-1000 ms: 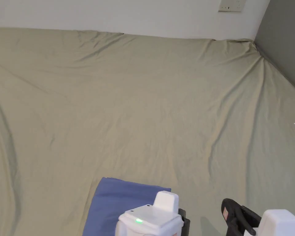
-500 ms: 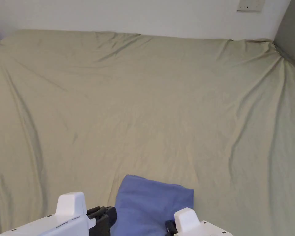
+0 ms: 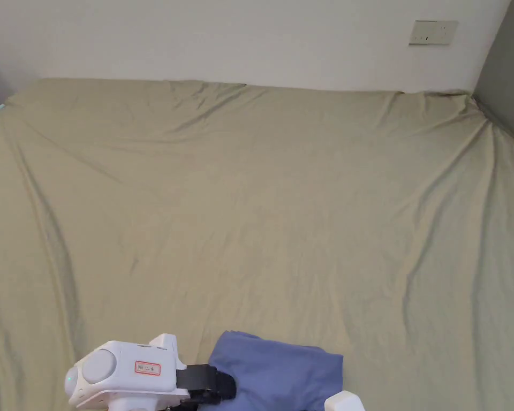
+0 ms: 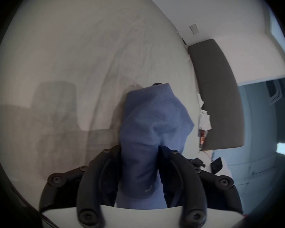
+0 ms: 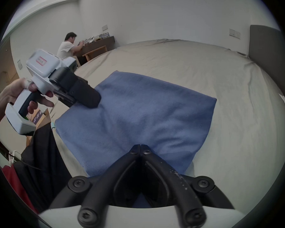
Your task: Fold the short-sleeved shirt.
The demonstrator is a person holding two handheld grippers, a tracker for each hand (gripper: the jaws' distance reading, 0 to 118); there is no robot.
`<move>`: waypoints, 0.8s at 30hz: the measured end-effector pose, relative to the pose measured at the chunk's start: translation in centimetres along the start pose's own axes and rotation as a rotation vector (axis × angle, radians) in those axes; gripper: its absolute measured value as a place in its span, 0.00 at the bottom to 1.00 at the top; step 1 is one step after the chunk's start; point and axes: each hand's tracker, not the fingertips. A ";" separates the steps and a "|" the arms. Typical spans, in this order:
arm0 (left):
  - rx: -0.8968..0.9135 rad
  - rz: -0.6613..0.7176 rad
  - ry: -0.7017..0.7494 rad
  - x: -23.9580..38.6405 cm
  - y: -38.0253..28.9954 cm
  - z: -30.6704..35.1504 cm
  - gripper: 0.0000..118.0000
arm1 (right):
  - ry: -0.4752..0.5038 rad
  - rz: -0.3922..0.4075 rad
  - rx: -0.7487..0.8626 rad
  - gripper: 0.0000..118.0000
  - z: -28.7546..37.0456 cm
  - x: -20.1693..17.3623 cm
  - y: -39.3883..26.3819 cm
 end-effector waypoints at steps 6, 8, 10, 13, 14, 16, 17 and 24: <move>-0.026 0.031 -0.059 -0.8 0.6 0.2 0.19 | -0.002 0.005 -0.002 0.00 0.1 -0.1 0.1; -0.032 0.013 -0.083 -0.9 0.5 0.9 0.17 | -0.006 0.008 -0.008 0.00 0.0 -0.2 0.2; -0.042 0.026 -0.092 -0.9 0.7 1.1 0.16 | -0.019 0.017 -0.014 0.00 0.2 -0.8 0.5; -0.054 0.010 -0.112 -1.0 1.0 1.6 0.14 | -0.025 0.044 -0.023 0.00 0.9 -1.4 1.4; -0.057 0.006 -0.117 -1.2 1.2 1.8 0.14 | -0.010 0.041 -0.015 0.00 1.3 -1.5 1.7; -0.065 -0.002 -0.138 -1.8 1.5 2.6 0.14 | 0.023 0.000 0.019 0.00 2.5 -1.8 2.6; -0.070 -0.010 -0.143 -1.8 1.6 3.1 0.14 | 0.027 -0.020 0.036 0.00 3.2 -2.0 3.0; -0.051 -0.086 -0.112 -6.1 3.9 14.1 0.13 | 0.071 -0.042 0.068 0.00 6.2 -5.2 5.9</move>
